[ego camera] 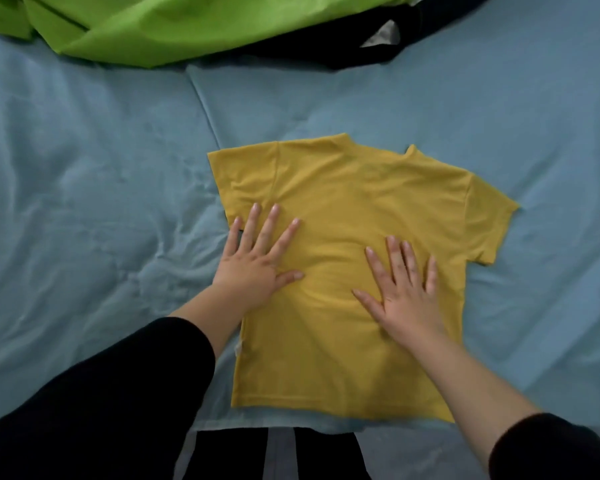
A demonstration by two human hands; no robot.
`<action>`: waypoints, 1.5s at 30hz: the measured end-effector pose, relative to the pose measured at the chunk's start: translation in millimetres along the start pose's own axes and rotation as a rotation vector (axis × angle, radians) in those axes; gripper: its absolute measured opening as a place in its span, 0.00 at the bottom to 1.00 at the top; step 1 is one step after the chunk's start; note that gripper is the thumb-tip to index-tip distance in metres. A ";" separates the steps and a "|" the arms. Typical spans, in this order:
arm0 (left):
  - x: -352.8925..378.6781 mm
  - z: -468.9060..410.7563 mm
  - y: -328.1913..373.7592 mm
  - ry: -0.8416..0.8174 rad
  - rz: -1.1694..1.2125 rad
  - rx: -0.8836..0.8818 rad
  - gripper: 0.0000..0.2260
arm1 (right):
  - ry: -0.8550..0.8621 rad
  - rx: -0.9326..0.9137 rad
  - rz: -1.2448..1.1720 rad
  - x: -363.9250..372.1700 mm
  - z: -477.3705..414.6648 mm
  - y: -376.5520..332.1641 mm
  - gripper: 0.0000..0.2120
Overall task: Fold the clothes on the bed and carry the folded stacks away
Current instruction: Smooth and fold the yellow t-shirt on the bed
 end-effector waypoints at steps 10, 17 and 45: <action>-11.8 58.6 53.1 0.063 -0.138 0.073 0.39 | -0.099 -0.053 -0.001 1.9 74.7 9.9 0.33; 59.3 132.1 92.3 -0.223 -0.192 0.224 0.45 | -0.257 -0.241 0.102 28.9 134.2 11.6 0.29; -32.0 88.9 60.5 -0.216 0.409 -0.120 0.08 | -0.192 0.160 -0.543 -41.3 71.9 92.9 0.09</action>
Point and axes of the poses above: each hand's wrist, its own z-axis away from the middle knuckle, its own x-axis out of the palm, y = z × x, the point moved 6 cm from there along -z, towards the middle knuckle, and after that the axes turned 4 degrees about -y, right-handed, at the moved point
